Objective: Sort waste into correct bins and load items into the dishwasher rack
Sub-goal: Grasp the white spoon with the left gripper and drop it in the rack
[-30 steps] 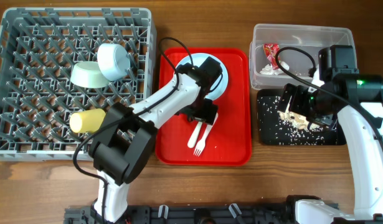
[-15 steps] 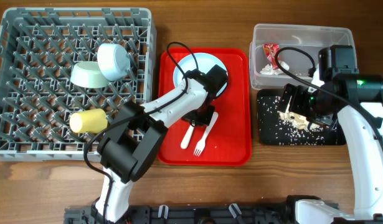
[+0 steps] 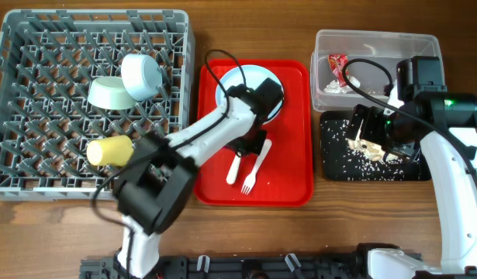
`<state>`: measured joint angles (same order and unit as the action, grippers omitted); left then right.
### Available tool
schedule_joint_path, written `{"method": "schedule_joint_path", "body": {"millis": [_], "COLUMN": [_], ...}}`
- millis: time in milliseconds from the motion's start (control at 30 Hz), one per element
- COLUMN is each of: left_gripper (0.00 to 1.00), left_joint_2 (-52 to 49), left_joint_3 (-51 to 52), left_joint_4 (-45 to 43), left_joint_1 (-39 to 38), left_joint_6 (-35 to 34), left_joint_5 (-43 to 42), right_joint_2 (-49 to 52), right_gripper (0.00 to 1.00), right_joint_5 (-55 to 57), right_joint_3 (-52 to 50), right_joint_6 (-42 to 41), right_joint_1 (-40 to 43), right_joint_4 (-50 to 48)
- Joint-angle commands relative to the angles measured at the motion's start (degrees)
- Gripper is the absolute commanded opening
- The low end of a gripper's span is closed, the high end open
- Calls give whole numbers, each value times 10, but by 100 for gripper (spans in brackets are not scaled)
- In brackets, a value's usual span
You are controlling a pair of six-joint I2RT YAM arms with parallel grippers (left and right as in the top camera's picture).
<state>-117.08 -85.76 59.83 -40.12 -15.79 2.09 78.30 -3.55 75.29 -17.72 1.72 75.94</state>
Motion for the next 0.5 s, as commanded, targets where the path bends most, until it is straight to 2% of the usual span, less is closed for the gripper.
{"method": "schedule_joint_path", "body": {"millis": [0,67,167,300,400,433,467], "left_gripper": [4,4,4,4,4,5,20], "left_joint_2": [114,182,247,228,191,176,155], "left_joint_3": [-5,-5,-5,-5,-5,-5,-5], "left_joint_4": [10,22,25,-4,-20,-24,-35], "left_joint_1": [10,48,150,260,287,288,288], "left_joint_6": [-1,4,25,71,71,70,70], "left_joint_5": [35,65,81,78,76,76,76], "right_joint_2": [-9,-9,-9,-9,-9,-9,-9], "right_gripper": [100,100,100,100,100,100,100], "right_joint_5": [10,10,10,10,10,10,10], "right_joint_3": [11,11,11,11,11,11,11], "right_joint_6": [8,8,8,8,8,8,8], "right_joint_1": [2,2,2,2,2,2,2], "right_joint_4": [2,2,2,2,3,3,4]}}
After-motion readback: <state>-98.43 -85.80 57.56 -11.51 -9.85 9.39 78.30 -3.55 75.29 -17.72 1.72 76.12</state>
